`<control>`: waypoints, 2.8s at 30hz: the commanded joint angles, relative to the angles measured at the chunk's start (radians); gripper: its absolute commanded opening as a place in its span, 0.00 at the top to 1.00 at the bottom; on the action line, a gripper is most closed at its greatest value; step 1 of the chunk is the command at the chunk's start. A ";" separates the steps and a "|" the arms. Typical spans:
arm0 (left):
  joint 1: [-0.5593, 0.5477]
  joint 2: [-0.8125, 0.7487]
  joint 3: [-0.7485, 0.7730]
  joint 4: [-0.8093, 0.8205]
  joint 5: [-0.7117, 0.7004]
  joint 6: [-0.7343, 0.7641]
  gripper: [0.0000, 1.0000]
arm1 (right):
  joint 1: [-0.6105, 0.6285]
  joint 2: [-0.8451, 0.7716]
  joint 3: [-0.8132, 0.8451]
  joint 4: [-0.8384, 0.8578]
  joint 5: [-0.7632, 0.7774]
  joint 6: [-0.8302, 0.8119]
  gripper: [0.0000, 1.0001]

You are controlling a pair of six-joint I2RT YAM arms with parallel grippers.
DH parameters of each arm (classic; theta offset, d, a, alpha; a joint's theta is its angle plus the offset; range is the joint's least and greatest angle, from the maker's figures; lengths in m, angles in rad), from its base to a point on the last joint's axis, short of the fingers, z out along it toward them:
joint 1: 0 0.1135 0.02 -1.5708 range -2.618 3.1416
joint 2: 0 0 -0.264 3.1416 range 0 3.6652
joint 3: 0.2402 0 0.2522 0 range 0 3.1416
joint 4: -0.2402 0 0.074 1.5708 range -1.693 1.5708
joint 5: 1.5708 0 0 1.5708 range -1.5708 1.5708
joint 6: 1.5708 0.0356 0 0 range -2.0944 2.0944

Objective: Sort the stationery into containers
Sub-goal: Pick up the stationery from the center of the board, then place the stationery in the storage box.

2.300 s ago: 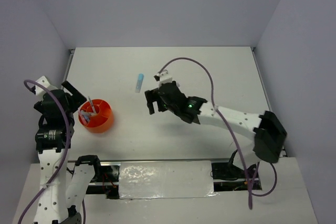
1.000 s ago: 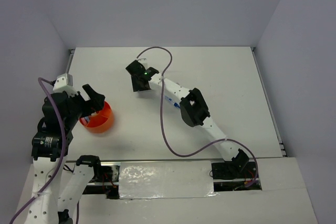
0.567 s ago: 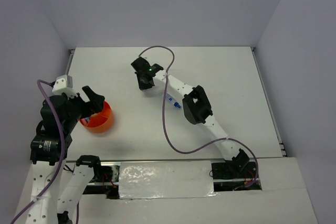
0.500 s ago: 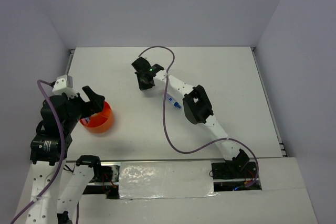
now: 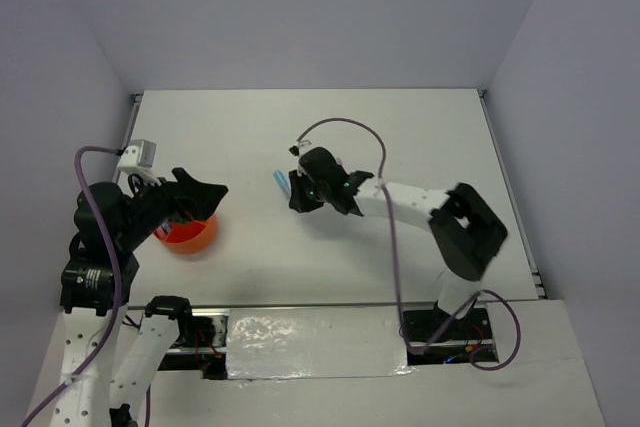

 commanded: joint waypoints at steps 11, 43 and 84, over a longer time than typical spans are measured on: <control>-0.020 0.004 -0.244 0.677 0.558 -0.305 0.01 | 0.098 -0.714 -0.546 0.707 -0.508 0.041 1.00; -0.081 0.044 -0.015 0.009 -0.139 0.121 1.00 | 0.069 -0.712 -0.496 0.527 -0.316 0.011 0.00; -0.083 -0.115 -0.394 0.082 -0.939 -0.362 0.60 | 0.049 -0.938 -0.684 0.467 -0.240 -0.061 0.00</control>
